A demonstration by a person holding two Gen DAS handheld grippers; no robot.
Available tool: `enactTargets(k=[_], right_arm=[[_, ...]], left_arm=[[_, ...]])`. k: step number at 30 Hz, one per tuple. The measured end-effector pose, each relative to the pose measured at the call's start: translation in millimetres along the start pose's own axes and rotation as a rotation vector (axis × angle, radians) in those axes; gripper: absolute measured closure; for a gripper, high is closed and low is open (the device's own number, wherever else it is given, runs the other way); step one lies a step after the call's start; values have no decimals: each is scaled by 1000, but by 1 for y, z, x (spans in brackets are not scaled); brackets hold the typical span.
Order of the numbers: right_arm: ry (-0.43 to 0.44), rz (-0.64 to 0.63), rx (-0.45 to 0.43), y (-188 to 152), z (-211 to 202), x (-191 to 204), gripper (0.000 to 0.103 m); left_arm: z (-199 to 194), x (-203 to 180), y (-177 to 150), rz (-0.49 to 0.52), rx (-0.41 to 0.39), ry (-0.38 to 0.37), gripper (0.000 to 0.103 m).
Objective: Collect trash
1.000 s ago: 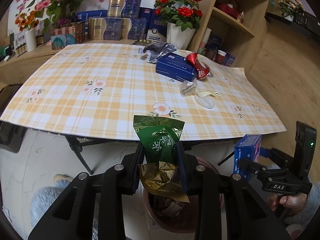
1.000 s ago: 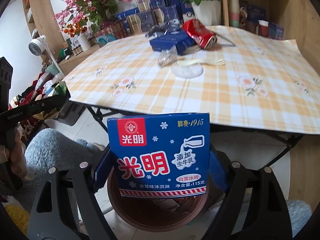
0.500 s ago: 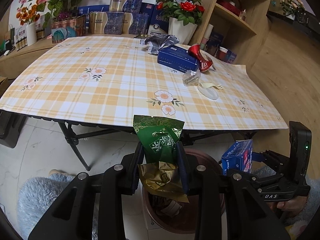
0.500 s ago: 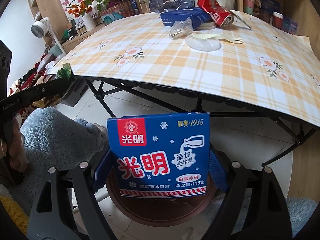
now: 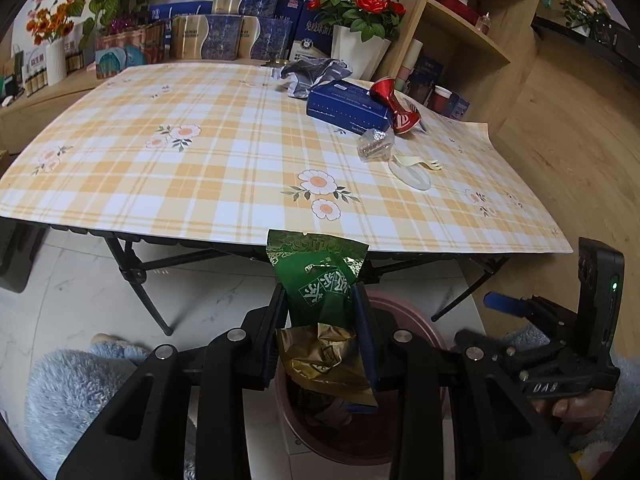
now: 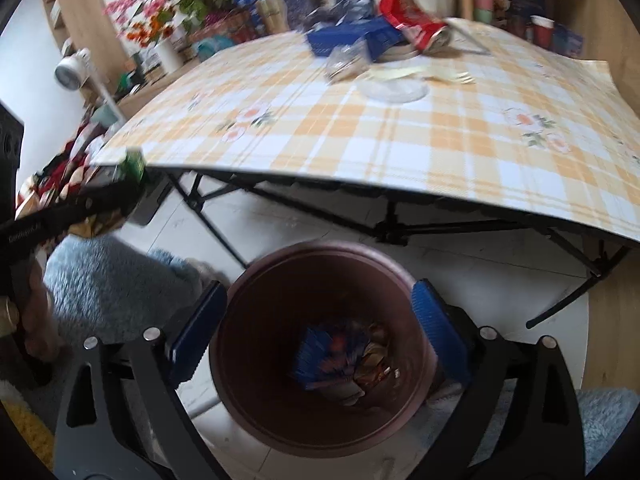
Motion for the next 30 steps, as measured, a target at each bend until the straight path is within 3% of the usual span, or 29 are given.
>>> enactTargets(k=[5, 11, 24, 28, 30], right_arm=[[-17, 138, -81, 9, -16, -32, 7], [-2, 269, -99, 9, -18, -60, 7], [-1, 256, -98, 8, -17, -57, 7], [-2, 254, -96, 8, -18, -54, 7], [-3, 251, -95, 7, -17, -54, 7]], left_arm=[[9, -20, -6, 79, 35, -26, 71], [28, -46, -18, 193, 103, -33, 71], [37, -61, -27, 256, 135, -45, 70], [36, -62, -27, 251, 130, -55, 47], [33, -62, -25, 246, 115, -58, 42]])
Point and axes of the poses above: each gripper's, at about its wrist camera, not at the fingertips, and z roughly the way its jaws point, x to its left, y to its top, the point moved 10 cm from there along z, roughly the way its jaws point, and after that the axes turned 10 degrees about x, right-handed, at the moved point
